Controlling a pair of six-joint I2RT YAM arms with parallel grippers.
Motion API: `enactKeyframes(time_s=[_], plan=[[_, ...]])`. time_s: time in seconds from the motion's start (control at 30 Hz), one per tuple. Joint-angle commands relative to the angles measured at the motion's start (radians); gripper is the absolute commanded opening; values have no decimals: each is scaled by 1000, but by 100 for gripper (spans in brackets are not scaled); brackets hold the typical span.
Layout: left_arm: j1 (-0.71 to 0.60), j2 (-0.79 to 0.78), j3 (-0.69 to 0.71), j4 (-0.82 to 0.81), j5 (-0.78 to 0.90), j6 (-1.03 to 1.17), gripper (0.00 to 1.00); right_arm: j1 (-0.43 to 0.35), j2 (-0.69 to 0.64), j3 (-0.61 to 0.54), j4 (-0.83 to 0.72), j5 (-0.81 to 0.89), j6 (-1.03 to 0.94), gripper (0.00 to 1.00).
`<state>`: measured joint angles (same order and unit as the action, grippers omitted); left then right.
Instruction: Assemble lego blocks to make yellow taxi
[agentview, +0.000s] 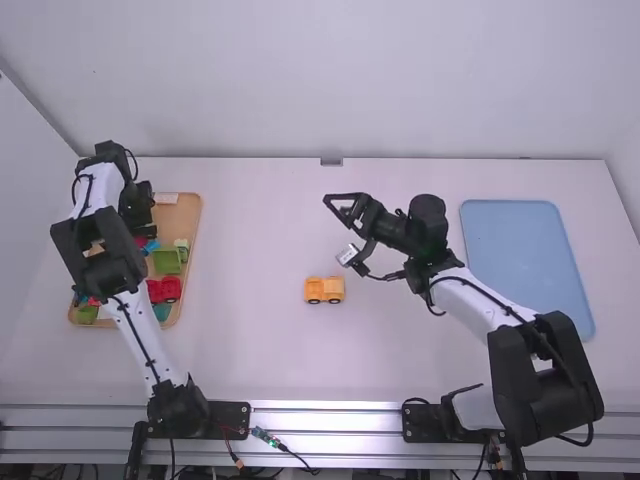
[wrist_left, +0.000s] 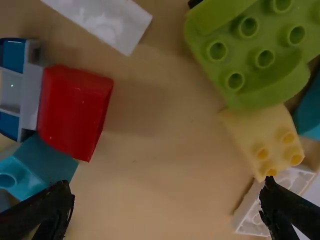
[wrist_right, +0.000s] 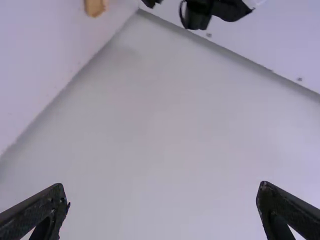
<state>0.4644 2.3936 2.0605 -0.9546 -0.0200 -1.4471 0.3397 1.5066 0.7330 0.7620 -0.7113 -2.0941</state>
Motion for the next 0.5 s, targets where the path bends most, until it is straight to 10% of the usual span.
enactKeyframes(time_s=[0.0, 0.2, 0.47], plan=[[-8, -2, -6, -8, 1, 34, 99, 17, -21, 1, -19, -18, 43, 100], [-22, -2, -6, 10, 3, 87, 99, 20, -21, 1, -232, 8, 411, 100], [-40, -2, -6, 20, -16, 83, 99, 0, -21, 1, -231, 88, 1480, 100]])
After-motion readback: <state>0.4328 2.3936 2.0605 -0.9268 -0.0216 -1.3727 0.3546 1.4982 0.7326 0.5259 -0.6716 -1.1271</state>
